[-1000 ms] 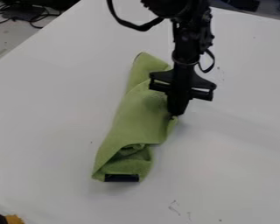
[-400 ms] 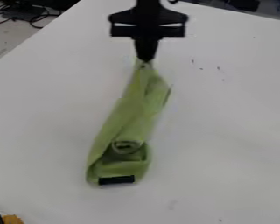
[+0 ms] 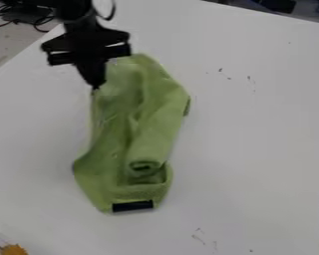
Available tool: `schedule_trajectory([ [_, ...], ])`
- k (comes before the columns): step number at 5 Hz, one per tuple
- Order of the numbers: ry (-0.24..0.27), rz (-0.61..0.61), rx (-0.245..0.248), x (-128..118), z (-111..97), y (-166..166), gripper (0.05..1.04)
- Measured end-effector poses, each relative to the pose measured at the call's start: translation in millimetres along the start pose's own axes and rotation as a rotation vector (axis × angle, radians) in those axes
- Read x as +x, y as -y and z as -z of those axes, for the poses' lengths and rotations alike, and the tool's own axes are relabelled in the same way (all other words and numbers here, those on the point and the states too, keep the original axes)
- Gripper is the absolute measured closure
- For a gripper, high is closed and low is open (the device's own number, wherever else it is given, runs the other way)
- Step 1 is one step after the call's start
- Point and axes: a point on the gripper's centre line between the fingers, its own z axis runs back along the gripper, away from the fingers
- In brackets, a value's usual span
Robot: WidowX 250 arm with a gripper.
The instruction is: Unfold the cloth from right to left
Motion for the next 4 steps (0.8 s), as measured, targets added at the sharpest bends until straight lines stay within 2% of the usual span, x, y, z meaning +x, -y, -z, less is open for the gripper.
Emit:
schedule_trajectory([
  [1,-0.001,-0.031,0.007,-7.9,7.1,-26.5,1.011],
  [2,0.005,-0.048,0.029,-10.9,5.8,-42.7,1.011],
  [4,-0.046,-0.08,0.077,-14.8,7.5,-52.6,1.014],
])
